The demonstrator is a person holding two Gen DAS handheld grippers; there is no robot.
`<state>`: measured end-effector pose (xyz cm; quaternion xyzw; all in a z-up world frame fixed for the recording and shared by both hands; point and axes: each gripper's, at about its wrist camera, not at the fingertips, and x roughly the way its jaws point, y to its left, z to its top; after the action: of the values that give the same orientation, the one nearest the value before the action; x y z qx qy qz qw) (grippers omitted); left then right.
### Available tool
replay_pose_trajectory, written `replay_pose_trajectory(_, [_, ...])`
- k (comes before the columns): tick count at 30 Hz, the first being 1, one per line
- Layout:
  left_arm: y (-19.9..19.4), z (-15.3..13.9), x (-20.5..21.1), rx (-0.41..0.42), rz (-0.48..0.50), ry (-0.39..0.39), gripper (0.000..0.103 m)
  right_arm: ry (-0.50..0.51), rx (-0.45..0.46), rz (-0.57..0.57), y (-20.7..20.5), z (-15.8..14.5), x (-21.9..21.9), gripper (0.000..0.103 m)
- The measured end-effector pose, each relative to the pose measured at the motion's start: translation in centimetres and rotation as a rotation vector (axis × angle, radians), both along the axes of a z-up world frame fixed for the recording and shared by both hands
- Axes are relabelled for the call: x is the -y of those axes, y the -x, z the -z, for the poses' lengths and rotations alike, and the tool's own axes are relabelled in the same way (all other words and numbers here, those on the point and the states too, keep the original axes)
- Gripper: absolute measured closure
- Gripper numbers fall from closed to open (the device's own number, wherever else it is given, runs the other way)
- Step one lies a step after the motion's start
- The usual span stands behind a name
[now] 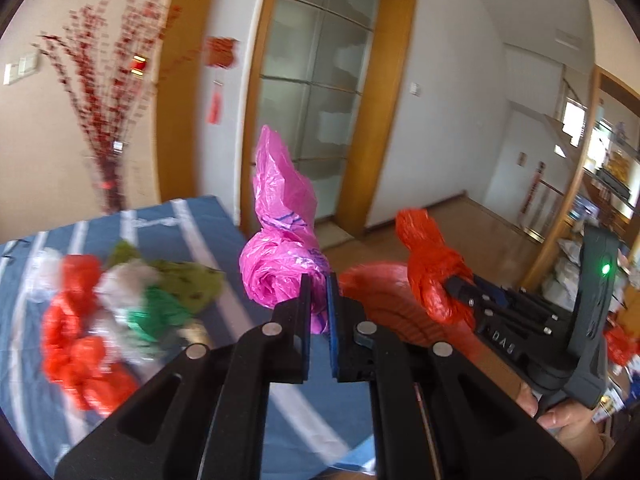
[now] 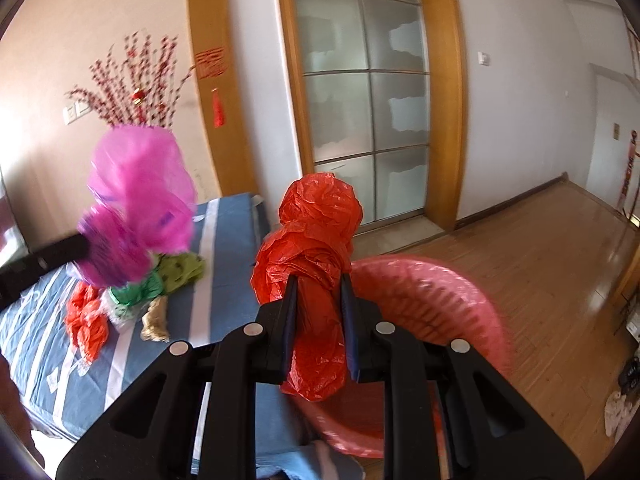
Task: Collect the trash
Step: 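Carry the pink and red bags in both tools over the red basket, then open both tools to drop the bags into the red basket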
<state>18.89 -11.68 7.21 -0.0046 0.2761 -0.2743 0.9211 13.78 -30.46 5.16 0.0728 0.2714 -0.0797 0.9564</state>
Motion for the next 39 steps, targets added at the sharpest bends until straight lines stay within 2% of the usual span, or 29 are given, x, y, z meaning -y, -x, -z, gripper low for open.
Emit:
replay_pose_trajectory(8, [-1.2,3.0,5.4,-0.07,0.119,0.013,0.095,-0.006,-0.008,0.078,1.3,0.7,3.5,0.082])
replay_pose_trajectory(19, [-1.9,5.4,9.9,-0.111,0.224,0.009,0.094,-0.043,-0.001,0.132,0.8,1.2,6.4,0.082])
replay_pose_trajectory(21, [-2.2,6.1,10.5,-0.122,0.227,-0.002,0.091,-0.04,-0.007,0.144,0.4,1.5,7.0,0.08])
replay_pose_trajectory(23, [-2.6,6.7,10.7,-0.133,0.215,-0.015,0.081,-0.047,-0.017,0.144,0.0,1.9,7.5,0.069])
replay_pose_trajectory(24, [-3.0,7.1,10.8,-0.141,0.201,-0.022,0.076,-0.051,-0.023,0.144,-0.1,2.1,7.7,0.057])
replay_pose_trajectory(25, [-3.3,7.5,10.6,-0.152,0.188,-0.02,0.065,-0.052,-0.026,0.149,-0.2,2.3,7.9,0.05])
replay_pose_trajectory(26, [-3.5,7.7,10.3,-0.159,0.176,-0.017,0.062,-0.047,-0.028,0.153,-0.1,2.5,7.9,0.049])
replay_pose_trajectory(30, [-4.2,8.4,8.3,-0.179,0.109,-0.028,0.061,-0.037,-0.043,0.165,0.2,3.0,7.8,0.049])
replay_pose_trajectory(34, [-3.7,8.1,5.1,-0.138,0.023,-0.034,0.05,0.002,-0.038,0.151,0.5,3.0,6.8,0.049])
replay_pose_trajectory(39, [-2.4,7.2,0.6,-0.082,-0.111,-0.063,0.046,0.033,-0.021,0.089,-0.1,2.6,4.4,0.049])
